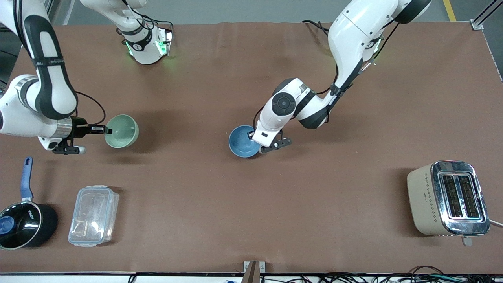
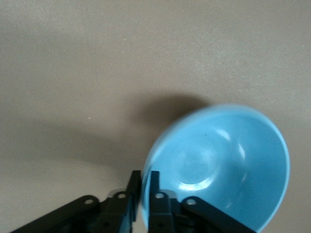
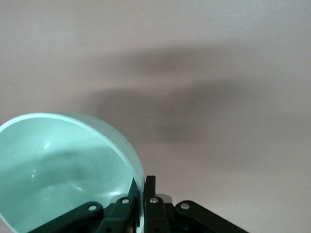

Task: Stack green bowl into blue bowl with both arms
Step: 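Carry the blue bowl and green bowl toward each other mid-table, then lower the green bowl into the blue bowl while the left gripper withdraws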

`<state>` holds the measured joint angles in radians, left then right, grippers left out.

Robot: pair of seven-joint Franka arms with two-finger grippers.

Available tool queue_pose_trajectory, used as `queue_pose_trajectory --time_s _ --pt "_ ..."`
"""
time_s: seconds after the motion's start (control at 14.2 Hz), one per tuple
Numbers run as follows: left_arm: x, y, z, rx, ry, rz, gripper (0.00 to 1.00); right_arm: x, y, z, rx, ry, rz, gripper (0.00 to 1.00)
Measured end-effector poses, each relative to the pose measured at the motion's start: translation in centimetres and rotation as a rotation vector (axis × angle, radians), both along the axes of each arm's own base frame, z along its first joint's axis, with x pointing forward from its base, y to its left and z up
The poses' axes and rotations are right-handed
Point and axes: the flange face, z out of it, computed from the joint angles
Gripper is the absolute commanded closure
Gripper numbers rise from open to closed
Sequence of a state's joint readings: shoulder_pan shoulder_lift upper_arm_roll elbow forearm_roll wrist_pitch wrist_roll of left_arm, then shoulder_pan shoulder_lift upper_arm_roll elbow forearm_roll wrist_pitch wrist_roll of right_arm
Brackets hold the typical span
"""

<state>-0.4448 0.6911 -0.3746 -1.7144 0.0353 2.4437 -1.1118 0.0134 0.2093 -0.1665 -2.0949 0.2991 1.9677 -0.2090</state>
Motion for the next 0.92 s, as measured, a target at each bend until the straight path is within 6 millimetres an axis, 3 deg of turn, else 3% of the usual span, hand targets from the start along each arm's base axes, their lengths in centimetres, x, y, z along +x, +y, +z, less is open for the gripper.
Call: queue_pose_trajectory --time_s 0.07,0.28,0.42,0.7,0.92 --pt "0.2 0.0 0.2 -0.002 -0.002 0.011 0.01 0.3 2.5 0.8 -0.010 0.008 -0.027 0.99" --pt "1.9 0.8 2.0 -0.014 -0.032 0.041 0.00 0.9 11.6 2.4 -0.049 0.035 -0.099 0.99" --pt "4.7 3.3 6.0 -0.016 -0.071 0.076 0.00 1.2 17.3 3.8 -0.069 0.023 -0.151 0.99" --pt "10.2 14.3 18.0 0.043 -0.154 0.042 0.00 0.4 27.4 5.3 -0.065 -0.053 -0.282 0.99" --pt "11.7 23.2 25.9 0.104 -0.190 -0.018 0.00 -1.0 33.2 4.8 -0.038 -0.074 -0.326 0.99"
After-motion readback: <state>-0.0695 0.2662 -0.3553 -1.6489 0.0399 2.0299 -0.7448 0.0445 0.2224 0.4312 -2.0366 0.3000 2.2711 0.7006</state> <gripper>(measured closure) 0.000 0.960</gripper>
